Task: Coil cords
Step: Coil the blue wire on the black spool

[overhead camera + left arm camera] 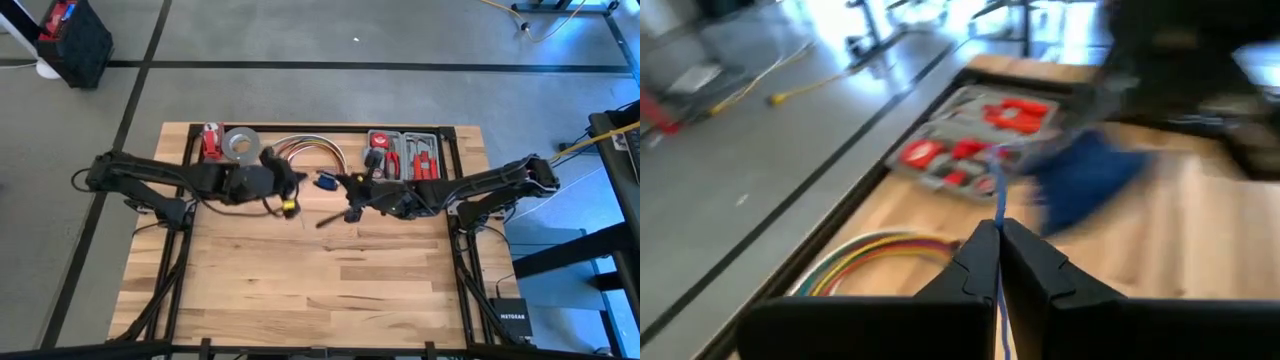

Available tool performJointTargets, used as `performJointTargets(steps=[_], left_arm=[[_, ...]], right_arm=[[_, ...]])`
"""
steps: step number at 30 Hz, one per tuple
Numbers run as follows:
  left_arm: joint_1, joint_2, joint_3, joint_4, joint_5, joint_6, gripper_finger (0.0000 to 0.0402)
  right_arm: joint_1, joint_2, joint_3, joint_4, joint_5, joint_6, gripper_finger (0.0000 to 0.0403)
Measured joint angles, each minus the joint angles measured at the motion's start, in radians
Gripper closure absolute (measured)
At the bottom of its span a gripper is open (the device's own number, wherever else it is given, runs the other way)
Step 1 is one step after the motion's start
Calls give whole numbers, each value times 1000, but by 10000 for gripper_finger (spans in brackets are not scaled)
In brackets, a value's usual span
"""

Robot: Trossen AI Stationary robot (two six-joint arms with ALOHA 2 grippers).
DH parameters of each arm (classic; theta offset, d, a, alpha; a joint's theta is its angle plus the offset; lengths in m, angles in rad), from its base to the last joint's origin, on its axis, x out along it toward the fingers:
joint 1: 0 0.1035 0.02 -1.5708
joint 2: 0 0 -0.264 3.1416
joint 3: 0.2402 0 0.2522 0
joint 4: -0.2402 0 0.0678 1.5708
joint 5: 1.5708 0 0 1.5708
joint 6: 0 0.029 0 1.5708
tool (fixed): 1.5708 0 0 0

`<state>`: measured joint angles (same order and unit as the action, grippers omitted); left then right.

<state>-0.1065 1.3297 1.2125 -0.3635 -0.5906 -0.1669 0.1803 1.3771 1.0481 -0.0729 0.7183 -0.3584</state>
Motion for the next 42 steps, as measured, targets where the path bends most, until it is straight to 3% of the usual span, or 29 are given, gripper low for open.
performJointTargets(steps=[6, 9, 12, 21, 29, 37, 42], left_arm=[[29, -3, 0, -85, 4, -54, 401], [8, -3, 0, -74, 0, -58, 400], [-26, -8, 0, -50, 1, -49, 400], [-78, 31, 0, 222, 59, 46, 400], [-68, 157, 0, 330, 64, 73, 400], [-69, 253, 2, 426, -76, 163, 400], [-70, 267, 5, 457, -197, 235, 400]], right_arm=[[32, 0, 0, 25, 27, -37, 400], [26, 0, 0, 19, 94, -40, 400], [8, -1, 0, 14, 91, -40, 400], [-32, 30, 0, 42, 40, -24, 400], [-31, 31, 0, 159, -17, 9, 400], [-30, 3, -3, 183, -69, 37, 400], [-32, -63, -3, 185, -183, 112, 400]])
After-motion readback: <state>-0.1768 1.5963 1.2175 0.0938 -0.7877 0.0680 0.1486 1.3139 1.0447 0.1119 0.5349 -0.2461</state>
